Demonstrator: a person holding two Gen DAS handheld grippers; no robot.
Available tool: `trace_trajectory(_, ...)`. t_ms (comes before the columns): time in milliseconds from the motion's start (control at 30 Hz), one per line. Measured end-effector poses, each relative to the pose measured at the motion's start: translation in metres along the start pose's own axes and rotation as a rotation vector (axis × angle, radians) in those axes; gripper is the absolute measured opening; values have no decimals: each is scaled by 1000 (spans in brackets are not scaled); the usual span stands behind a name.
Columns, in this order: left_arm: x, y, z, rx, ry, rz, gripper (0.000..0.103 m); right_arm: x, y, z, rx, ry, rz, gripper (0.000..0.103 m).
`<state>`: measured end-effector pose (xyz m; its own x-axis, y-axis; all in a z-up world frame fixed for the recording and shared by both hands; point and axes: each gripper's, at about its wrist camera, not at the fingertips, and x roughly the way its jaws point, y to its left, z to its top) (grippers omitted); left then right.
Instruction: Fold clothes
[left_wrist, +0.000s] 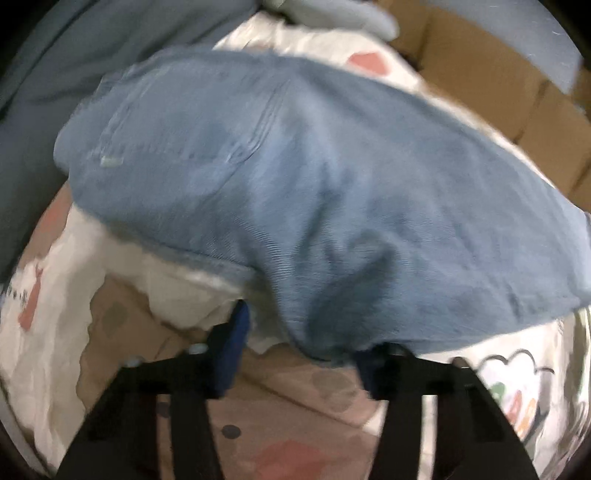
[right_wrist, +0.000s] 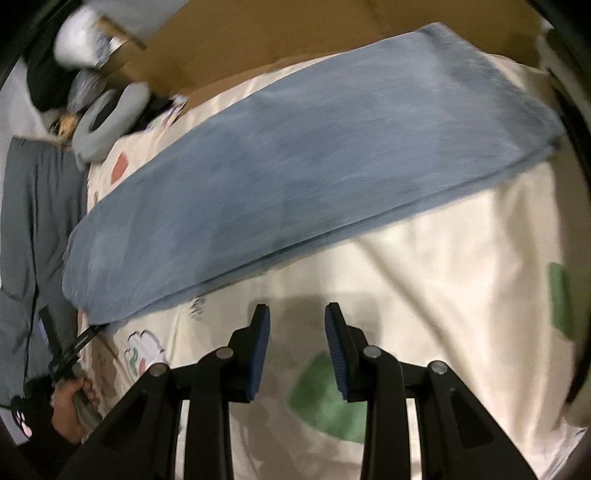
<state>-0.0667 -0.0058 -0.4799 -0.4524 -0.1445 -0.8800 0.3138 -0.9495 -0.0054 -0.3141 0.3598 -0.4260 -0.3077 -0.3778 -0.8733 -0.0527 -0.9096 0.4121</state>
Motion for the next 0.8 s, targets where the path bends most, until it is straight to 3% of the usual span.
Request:
trace_trajectory(67, -7, -4, -3, 31, -27, -2, 33, -4, -12, 2, 29, -11, -16, 29)
trace_trajectory(200, -10, -8, 6, 51, -28, 17, 33, -10, -28, 4, 63, -32, -40, 29)
trace_trajectory(467, 7, -22, 2, -17, 26, 33, 33, -27, -54, 22, 135, -116, -70, 29)
trace_trajectory(800, 7, -17, -3, -20, 39, 7, 33, -25, -87, 50, 258, -182, -62, 35)
